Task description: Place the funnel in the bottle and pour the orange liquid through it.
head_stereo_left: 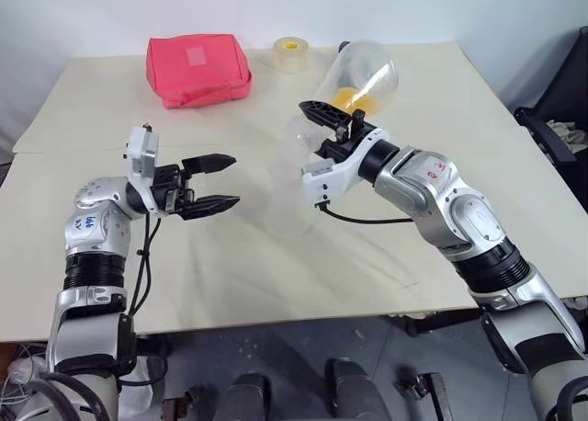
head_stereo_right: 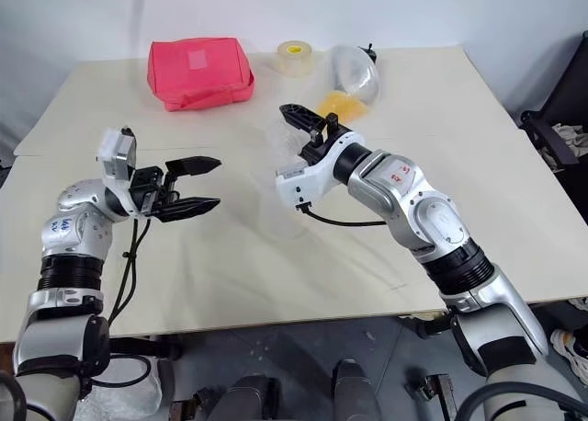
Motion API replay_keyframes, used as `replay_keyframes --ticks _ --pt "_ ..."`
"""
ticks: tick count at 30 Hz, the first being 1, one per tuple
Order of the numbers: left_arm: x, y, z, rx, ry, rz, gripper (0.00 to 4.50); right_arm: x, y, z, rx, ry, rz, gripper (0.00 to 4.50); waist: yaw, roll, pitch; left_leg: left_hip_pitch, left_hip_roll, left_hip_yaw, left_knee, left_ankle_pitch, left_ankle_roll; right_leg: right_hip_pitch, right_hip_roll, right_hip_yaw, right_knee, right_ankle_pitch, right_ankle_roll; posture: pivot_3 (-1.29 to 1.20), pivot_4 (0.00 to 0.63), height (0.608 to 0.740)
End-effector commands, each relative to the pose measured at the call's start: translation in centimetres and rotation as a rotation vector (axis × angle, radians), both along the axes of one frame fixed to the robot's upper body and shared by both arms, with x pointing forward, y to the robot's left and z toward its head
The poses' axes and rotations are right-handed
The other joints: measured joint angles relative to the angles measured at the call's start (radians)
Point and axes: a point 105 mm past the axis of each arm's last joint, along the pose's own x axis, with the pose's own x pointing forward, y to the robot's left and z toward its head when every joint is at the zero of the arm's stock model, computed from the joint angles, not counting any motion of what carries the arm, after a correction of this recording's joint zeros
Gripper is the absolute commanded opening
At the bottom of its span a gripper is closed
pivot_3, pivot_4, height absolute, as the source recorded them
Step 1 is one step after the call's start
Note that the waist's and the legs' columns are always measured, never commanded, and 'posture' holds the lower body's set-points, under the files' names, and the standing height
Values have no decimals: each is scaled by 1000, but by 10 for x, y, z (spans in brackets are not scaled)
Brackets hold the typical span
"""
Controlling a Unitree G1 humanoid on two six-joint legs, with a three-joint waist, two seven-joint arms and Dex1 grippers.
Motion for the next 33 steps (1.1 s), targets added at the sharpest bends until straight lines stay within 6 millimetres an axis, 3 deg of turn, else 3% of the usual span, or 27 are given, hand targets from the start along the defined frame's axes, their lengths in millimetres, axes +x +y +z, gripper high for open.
replay_keyframes --ticks 1,17,33 --pt "-4 9 5 -23 -30 13 4500 -6 -1 26 38 -95 18 2436 -4 0 0 0 0 0 0 0 0 0 0 0 0 0 0 0 150 740" --pt "-10 12 9 -195 -27 -14 4500 -9 3 27 17 -123 49 2436 -15 0 0 0 0 0 0 0 0 0 0 -1 1 0 0 0 150 740" --pt "-10 12 7 -218 -15 -21 4500 -7 6 28 -13 -174 59 2436 -16 0 0 0 0 -1 0 0 0 0 0 -1 1 0 0 0 150 740"
